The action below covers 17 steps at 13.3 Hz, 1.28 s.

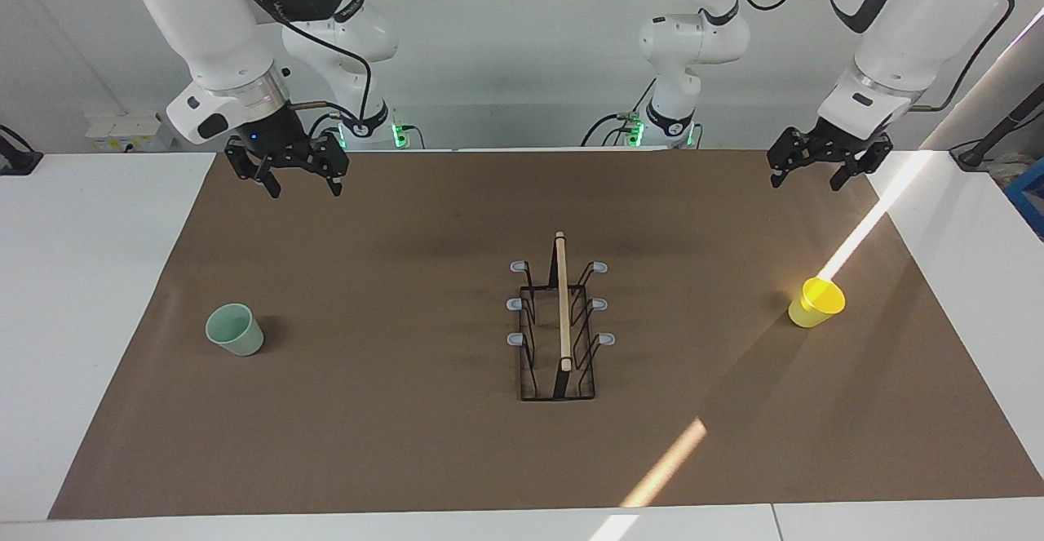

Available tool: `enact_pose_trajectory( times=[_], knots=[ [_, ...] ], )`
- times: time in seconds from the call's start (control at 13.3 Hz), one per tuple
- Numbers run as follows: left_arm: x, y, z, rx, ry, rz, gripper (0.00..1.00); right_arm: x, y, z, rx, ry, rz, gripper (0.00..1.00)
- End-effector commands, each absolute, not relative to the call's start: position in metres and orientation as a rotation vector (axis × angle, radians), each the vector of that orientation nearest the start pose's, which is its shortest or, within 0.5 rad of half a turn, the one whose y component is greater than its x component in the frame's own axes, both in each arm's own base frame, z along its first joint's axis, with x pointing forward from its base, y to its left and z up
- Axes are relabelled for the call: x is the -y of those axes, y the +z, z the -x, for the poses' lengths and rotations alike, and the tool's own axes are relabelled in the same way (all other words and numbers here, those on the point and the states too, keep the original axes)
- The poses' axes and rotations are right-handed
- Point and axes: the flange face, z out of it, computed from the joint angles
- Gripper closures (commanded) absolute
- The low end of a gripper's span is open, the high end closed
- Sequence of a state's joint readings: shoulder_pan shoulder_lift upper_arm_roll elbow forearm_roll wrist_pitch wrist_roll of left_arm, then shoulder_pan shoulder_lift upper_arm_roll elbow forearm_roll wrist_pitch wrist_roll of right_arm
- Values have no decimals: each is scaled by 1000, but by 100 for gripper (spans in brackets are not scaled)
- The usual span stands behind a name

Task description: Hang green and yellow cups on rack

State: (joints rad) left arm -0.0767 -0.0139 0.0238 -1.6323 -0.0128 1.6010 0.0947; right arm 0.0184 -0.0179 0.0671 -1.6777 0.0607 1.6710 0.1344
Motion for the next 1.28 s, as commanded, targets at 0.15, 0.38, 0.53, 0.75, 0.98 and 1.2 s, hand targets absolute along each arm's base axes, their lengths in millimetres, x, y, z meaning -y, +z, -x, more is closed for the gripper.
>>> enact_pose_trajectory(
  times=[0.15,0.38,0.53,0.75,0.98,1.2],
  knots=[
    [33,605,-545,-227,34,3144,0,-47,593,-553,-129,24,3069,0],
    [33,606,-545,-219,29,3144,0,-43,587,-552,-87,12,3072,0],
    [33,607,-545,-219,27,3144,0,-40,586,-553,33,0,3074,0],
    [24,607,-547,-190,-5,3148,0,-23,576,-553,366,-72,3046,0],
    [18,603,-546,-171,7,3151,0,-19,578,-554,614,-94,3028,0],
    [19,600,-543,-171,9,3150,0,-7,578,-555,917,-45,3086,0]
  ],
)
